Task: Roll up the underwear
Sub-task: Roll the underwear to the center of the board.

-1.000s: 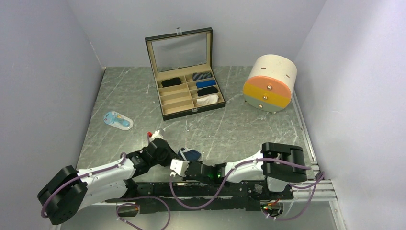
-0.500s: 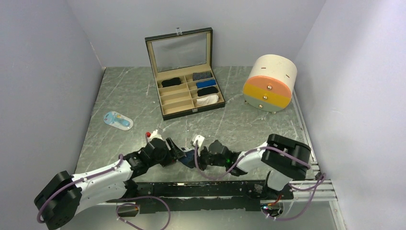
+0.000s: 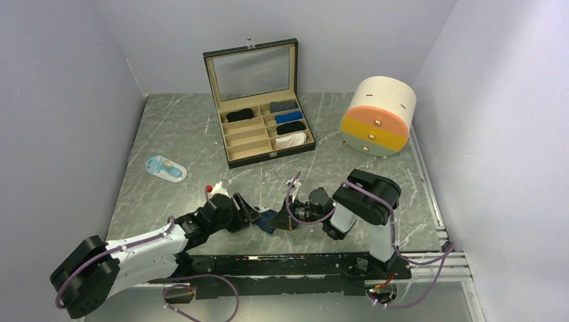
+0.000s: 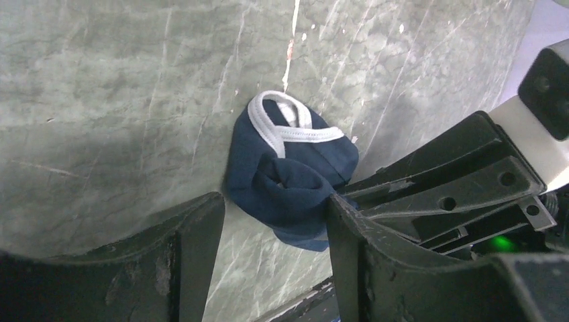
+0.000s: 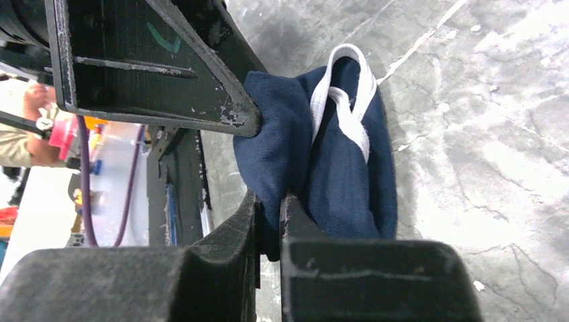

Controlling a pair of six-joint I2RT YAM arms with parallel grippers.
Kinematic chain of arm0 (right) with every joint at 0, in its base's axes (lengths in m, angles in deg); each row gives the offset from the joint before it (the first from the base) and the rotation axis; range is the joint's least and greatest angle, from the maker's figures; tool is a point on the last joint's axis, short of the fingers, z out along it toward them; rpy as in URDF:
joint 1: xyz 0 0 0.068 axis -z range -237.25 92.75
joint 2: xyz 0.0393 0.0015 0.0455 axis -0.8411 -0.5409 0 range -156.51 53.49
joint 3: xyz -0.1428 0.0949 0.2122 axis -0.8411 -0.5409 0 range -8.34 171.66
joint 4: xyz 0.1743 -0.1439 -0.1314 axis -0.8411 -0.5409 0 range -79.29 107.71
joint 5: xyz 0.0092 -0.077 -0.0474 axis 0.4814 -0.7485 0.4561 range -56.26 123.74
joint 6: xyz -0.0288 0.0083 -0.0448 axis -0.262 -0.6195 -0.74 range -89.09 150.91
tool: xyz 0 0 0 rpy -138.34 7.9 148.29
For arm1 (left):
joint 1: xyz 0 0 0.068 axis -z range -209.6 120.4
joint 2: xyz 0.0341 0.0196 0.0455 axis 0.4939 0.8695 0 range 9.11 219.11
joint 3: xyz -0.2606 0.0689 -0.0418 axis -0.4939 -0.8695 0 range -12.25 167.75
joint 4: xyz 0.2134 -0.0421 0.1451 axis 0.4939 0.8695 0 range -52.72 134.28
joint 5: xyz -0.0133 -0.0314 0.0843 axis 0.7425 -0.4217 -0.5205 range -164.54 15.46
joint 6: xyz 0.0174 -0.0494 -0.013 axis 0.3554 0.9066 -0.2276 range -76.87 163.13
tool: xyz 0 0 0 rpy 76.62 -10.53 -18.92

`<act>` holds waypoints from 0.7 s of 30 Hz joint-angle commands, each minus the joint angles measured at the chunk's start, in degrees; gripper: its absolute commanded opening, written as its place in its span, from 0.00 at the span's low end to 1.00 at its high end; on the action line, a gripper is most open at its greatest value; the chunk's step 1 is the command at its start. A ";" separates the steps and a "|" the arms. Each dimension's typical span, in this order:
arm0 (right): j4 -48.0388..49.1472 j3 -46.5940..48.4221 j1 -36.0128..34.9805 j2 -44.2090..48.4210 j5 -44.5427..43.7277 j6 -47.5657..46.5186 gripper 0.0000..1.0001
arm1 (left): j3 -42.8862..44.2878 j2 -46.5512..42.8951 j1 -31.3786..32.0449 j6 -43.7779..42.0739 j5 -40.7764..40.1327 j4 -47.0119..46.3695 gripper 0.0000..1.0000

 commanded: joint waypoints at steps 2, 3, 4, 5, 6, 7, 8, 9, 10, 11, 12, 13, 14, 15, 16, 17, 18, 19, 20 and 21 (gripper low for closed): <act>2.70 -1.71 0.84 -4.06 2.74 4.69 0.08 | -2.91 3.91 0.16 1.21 0.59 -2.57 0.65; 2.18 -1.69 0.82 -3.98 2.59 4.51 0.09 | -3.30 4.18 0.13 1.80 0.67 -3.84 0.67; 1.57 -1.58 0.85 -3.90 2.35 4.29 0.09 | -3.80 4.36 0.14 2.44 0.80 -5.05 0.68; 0.85 -1.54 0.86 -3.70 2.15 3.94 0.10 | -4.29 4.38 0.16 3.21 0.96 -6.32 0.69; 0.01 -1.39 0.82 -3.49 2.02 3.52 0.10 | -4.91 4.57 0.15 4.07 0.85 -7.06 0.70; -0.67 -1.24 0.82 -3.21 1.88 3.23 0.11 | -5.15 4.93 0.11 5.00 0.47 -7.10 0.70; -1.26 -1.13 0.84 -3.03 1.84 2.93 0.11 | -5.27 5.49 0.16 5.59 0.20 -6.98 0.69; -1.81 -1.00 0.86 -2.79 1.72 2.68 0.11 | -5.24 6.36 0.12 5.67 -0.11 -6.93 0.67; -2.30 -0.95 0.85 -2.44 1.55 2.41 0.12 | -5.10 7.32 0.11 5.51 -0.45 -6.51 0.65; -2.81 -0.91 0.82 -2.12 1.37 2.07 0.12 | -4.97 8.50 0.09 5.32 -0.86 -6.19 0.61; -3.34 -0.90 0.79 -1.68 1.24 1.65 0.13 | -4.94 9.70 0.11 4.92 -1.24 -6.08 0.55; -4.13 -0.78 0.81 -1.15 1.21 1.27 0.15 | -4.88 10.75 0.12 4.42 -1.58 -5.93 0.48; -5.06 -0.67 0.84 -0.39 1.18 0.97 0.20 | -4.73 11.74 0.10 3.88 -1.95 -5.73 0.43; -6.14 -0.60 0.86 0.66 1.01 0.38 0.25 | -4.61 12.47 0.14 3.36 -2.30 -5.37 0.40; -8.37 -0.45 0.79 1.97 0.91 -0.65 0.31 | -4.47 12.92 0.15 2.98 -2.53 -4.64 0.36; -10.84 -0.09 0.78 3.70 0.79 -1.85 0.34 | -4.35 13.13 0.09 2.53 -2.65 -4.56 0.32; -14.02 0.42 0.77 5.66 0.32 -3.84 0.36 | -4.28 13.10 0.09 2.15 -2.66 -4.45 0.29; -18.28 1.29 0.78 7.80 -0.45 -5.80 0.39 | -4.20 12.90 0.09 1.98 -2.81 -4.09 0.28; -22.40 2.13 0.58 10.40 -1.36 -7.81 0.42 | -3.96 12.53 0.13 1.62 -3.12 -3.69 0.28; -27.15 3.10 0.42 12.83 -2.74 -10.29 0.44 | -3.71 12.09 0.15 1.15 -3.19 -3.20 0.27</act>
